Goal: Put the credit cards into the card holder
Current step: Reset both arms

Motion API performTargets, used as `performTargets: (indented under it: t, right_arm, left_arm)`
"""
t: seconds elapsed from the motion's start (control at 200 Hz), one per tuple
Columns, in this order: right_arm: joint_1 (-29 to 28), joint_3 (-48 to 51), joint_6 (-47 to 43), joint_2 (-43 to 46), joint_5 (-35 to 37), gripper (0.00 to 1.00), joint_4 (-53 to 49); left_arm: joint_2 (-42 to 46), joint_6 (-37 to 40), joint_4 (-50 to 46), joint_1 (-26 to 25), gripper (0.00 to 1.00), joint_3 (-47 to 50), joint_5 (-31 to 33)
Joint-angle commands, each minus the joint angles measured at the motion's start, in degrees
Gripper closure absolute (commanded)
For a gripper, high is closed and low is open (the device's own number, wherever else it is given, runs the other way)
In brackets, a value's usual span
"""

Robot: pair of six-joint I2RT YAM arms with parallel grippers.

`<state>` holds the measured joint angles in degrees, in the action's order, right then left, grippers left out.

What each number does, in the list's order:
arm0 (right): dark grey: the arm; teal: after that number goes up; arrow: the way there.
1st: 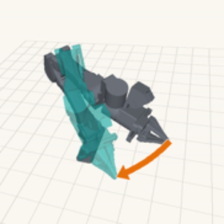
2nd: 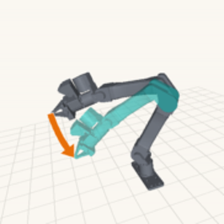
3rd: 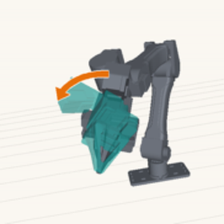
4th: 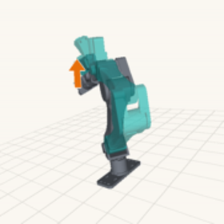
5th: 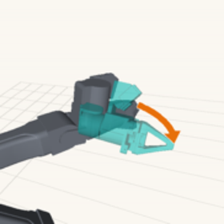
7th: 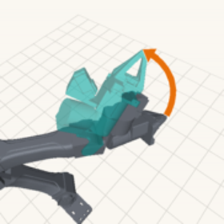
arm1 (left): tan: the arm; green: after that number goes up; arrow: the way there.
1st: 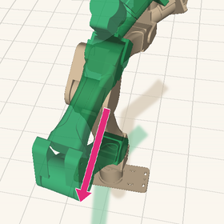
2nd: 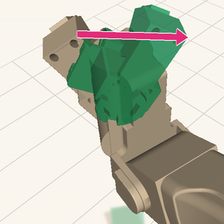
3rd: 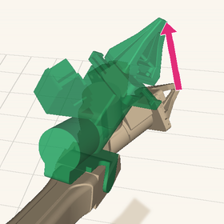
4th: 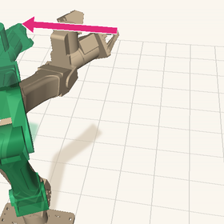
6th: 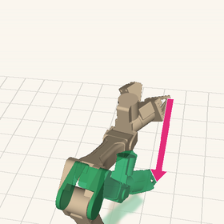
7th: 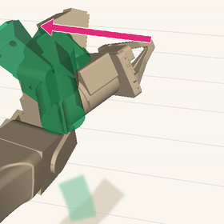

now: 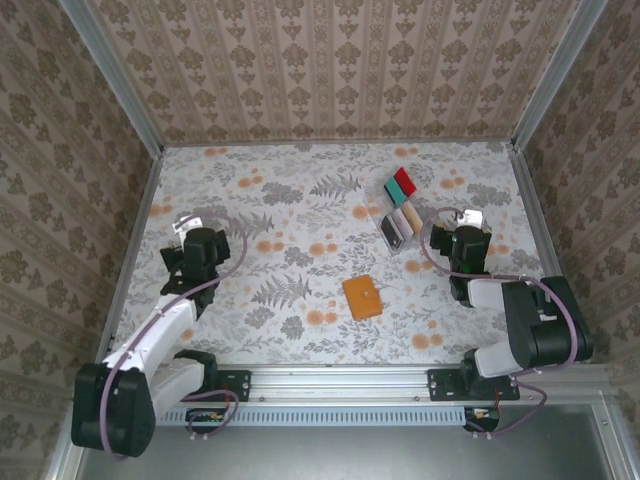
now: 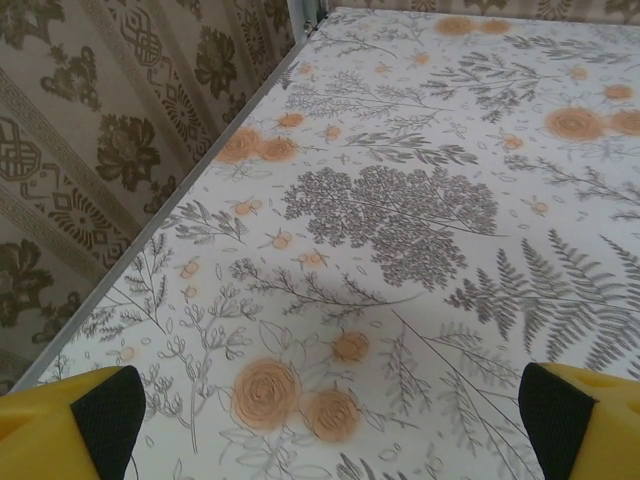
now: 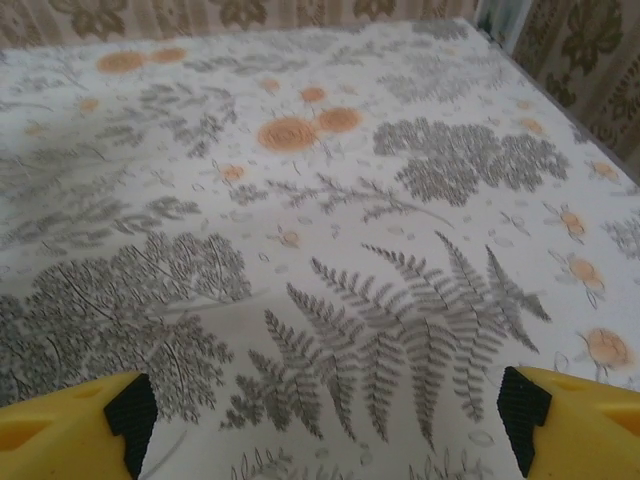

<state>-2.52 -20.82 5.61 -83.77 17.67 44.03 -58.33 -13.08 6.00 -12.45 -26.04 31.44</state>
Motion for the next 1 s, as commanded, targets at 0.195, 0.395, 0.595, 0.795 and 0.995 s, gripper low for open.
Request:
performTargets:
  t: [0.195,0.395,0.595,0.795,0.995]
  right_arm:
    - [-0.2,-0.9,-0.8,-3.7,-0.6,0.00,7.9]
    - [-0.3,-0.9,-0.9,-3.7,-0.4,0.00,7.9]
    - [-0.4,-0.9,-0.9,-3.7,-0.4,0.00,8.0]
    - [-0.5,-0.9,-1.0,-3.8,-0.3,0.00,7.9]
    - [-0.5,-0.9,-1.0,-3.7,-0.3,0.00,7.9]
  left_arm:
    - [-15.3,12.5,28.5,2.7,0.00,3.1,-9.6]
    - [-21.8,18.3,40.0,4.4,0.00,4.2,-13.9]
    - [-28.7,14.0,52.1,9.3,0.00,8.7,-19.2]
    - [-29.4,13.4,45.0,9.3,0.00,4.1,-17.0]
    - [-29.7,14.0,45.4,8.9,0.00,4.1,-17.3]
